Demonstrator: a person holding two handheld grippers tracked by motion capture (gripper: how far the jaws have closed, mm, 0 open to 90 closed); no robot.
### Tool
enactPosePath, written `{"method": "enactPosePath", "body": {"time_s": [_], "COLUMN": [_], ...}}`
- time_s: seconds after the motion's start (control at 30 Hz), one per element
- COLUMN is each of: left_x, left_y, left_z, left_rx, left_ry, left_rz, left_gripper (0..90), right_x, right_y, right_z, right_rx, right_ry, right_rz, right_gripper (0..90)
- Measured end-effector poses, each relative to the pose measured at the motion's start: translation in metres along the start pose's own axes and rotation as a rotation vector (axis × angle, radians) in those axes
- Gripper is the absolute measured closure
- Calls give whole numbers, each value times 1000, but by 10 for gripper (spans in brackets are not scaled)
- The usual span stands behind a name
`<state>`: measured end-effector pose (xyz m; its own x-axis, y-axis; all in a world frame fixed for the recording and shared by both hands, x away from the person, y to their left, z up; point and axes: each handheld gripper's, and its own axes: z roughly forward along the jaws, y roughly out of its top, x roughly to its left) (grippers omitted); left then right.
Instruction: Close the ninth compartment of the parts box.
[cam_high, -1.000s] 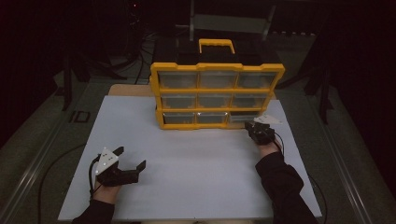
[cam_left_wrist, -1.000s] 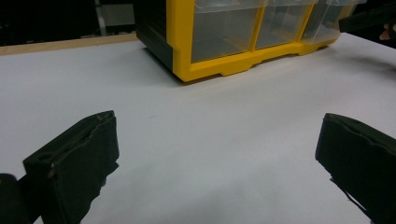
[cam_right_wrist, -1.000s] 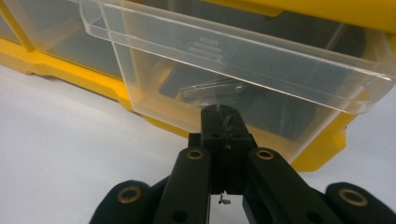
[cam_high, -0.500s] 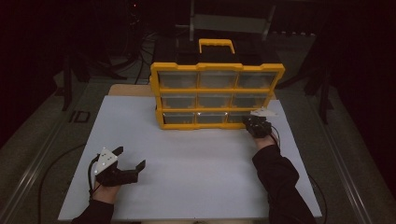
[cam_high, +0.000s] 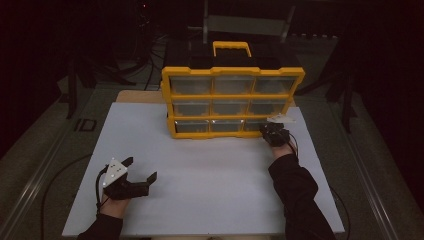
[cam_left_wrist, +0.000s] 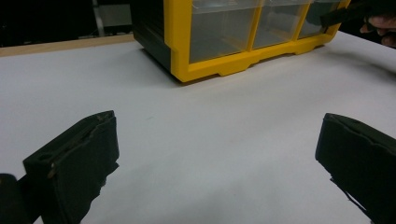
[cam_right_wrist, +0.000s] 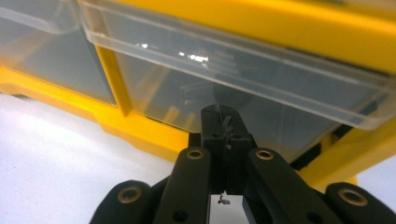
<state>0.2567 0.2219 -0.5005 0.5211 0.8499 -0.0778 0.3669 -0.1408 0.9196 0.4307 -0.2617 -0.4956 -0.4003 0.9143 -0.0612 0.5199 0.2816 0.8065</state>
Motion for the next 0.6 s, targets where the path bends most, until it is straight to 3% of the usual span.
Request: {"method": "enactPosePath", "body": {"time_s": [0.27, 0.33, 0.47, 0.6], "left_x": [1, 1, 1, 1], "left_y": [0, 0, 0, 0], "left_z": [-1, -1, -1, -1], "left_rx": [-3, -2, -3, -3], "left_ry": [0, 0, 1, 1], "left_rz": [0, -3, -6, -1], "left_gripper": [2, 1, 1, 1], "right_x": [-2, 1, 8, 11], "right_y": [-6, -9, -13, -13], "right_z": [1, 1, 0, -4], "right_rx": [-6, -19, 4, -1], "right_ry": [5, 29, 77, 79], "right_rz": [43, 48, 58, 91], "right_gripper": [870, 718, 495, 290]}}
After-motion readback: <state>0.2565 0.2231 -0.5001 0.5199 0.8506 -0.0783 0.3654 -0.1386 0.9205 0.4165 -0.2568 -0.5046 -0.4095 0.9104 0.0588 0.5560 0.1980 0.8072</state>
